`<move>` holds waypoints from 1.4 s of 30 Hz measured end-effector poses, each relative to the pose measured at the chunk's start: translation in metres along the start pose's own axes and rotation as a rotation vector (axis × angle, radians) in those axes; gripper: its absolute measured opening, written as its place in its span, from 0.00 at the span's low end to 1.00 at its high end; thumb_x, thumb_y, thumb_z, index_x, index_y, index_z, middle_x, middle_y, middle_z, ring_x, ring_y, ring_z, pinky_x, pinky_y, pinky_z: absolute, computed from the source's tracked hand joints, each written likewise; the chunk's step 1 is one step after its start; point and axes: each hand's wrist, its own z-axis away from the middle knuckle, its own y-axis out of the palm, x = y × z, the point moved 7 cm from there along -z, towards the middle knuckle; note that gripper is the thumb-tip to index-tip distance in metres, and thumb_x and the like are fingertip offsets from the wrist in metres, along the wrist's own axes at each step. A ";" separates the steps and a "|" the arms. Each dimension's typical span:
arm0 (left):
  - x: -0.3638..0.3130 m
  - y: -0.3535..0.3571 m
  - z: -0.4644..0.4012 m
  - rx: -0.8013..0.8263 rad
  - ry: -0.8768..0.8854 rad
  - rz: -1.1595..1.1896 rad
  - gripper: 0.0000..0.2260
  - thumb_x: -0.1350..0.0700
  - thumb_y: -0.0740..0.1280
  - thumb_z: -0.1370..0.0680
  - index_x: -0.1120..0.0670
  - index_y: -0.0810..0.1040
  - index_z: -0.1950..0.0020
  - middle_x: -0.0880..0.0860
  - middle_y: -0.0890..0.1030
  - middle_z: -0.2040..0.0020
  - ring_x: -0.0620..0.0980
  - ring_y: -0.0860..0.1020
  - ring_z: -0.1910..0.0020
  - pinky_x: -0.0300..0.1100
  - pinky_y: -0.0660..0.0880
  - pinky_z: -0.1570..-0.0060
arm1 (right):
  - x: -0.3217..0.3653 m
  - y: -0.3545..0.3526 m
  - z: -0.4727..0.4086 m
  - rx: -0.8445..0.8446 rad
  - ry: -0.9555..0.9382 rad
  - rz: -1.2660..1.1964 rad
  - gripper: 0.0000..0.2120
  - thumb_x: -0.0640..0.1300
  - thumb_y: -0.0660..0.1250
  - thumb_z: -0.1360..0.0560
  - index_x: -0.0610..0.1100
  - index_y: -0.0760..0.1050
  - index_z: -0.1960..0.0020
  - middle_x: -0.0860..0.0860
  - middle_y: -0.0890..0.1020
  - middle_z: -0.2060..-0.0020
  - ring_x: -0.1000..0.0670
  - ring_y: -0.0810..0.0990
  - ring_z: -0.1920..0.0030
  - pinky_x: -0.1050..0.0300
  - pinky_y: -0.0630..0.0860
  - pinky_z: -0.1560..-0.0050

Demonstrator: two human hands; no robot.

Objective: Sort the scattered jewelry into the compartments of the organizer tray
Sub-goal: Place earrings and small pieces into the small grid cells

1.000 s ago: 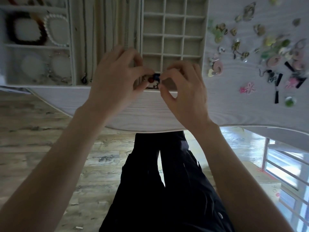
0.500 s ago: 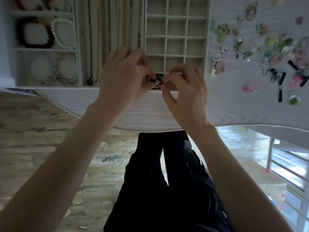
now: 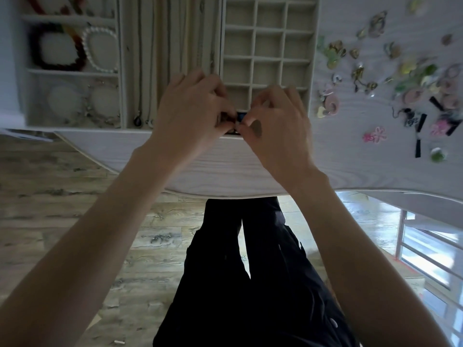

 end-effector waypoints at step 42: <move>0.006 0.003 0.008 -0.086 -0.129 0.110 0.05 0.53 0.72 0.31 0.53 0.85 0.59 0.54 0.77 0.58 0.58 0.75 0.54 0.43 0.62 0.54 | 0.002 0.003 -0.012 0.196 -0.479 0.073 0.07 0.43 0.71 0.31 0.44 0.84 0.54 0.48 0.81 0.56 0.42 0.75 0.56 0.53 0.71 0.57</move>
